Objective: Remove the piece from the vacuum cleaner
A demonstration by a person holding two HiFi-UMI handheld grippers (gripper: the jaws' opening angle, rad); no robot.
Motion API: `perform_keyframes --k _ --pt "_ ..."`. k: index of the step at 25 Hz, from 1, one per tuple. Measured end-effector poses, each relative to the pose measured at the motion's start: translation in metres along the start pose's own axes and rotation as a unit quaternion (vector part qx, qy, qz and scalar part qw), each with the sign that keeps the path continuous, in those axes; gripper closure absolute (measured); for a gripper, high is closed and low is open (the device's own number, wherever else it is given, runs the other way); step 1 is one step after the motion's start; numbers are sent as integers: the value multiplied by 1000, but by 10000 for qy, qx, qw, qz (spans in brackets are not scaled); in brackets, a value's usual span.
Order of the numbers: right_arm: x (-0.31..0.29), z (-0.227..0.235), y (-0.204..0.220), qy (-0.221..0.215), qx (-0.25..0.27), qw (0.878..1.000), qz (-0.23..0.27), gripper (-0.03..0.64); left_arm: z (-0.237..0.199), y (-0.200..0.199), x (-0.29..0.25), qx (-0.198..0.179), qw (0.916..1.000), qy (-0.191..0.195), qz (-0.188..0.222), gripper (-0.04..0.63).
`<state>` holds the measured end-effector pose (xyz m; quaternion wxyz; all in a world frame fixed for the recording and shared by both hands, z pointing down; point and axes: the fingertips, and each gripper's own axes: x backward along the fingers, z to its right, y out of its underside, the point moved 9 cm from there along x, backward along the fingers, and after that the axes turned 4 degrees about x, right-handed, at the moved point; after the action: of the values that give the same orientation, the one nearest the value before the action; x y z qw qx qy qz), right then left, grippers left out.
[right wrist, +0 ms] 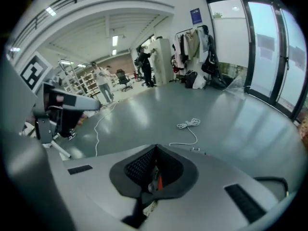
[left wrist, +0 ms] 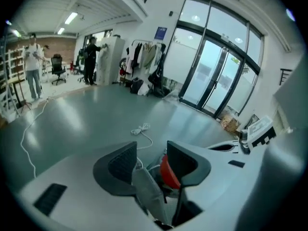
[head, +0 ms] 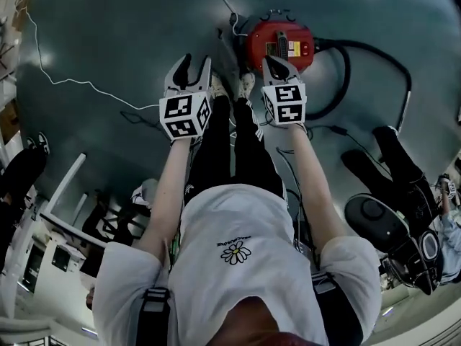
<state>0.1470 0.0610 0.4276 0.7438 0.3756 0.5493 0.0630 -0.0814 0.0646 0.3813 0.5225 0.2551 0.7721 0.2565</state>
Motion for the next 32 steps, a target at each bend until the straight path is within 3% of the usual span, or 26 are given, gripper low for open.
perform_keyframes --k 2,5,8,17,22,23,24,25,28,32 --pt "-24 2 5 -192 334 9992 -57 606 0 25 -36 288 9982 92 -523 388" --pt "-61 1 19 -110 888 9952 -394 604 -6 68 -86 792 9898 115 -1179 387" --pt "-100 9 37 -61 1012 9923 -710 604 -17 103 -133 1309 9779 -120 -1625 387" --pt "-143 21 69 206 729 9914 -1071 606 -25 142 -197 1934 9541 -571 -2214 387" --pt "-148 19 74 360 995 9885 -1084 604 -26 152 -218 1760 9458 -771 -2619 390" --pt "-148 19 73 372 1018 9883 -1072 606 -28 153 -219 1734 9441 -845 -2675 423" --pt "-148 19 73 379 1021 9883 -1072 604 -29 153 -217 1724 9431 -946 -2682 521" --pt "-147 19 73 383 1015 9882 -1080 604 -29 153 -213 1732 9431 -1038 -2641 577" --pt "-146 17 75 357 977 9881 -1131 604 -32 158 -201 1751 9462 -1113 -2484 580" --pt "-147 18 75 290 904 9883 -1195 604 -40 164 -196 1263 9525 -1114 -2538 580"
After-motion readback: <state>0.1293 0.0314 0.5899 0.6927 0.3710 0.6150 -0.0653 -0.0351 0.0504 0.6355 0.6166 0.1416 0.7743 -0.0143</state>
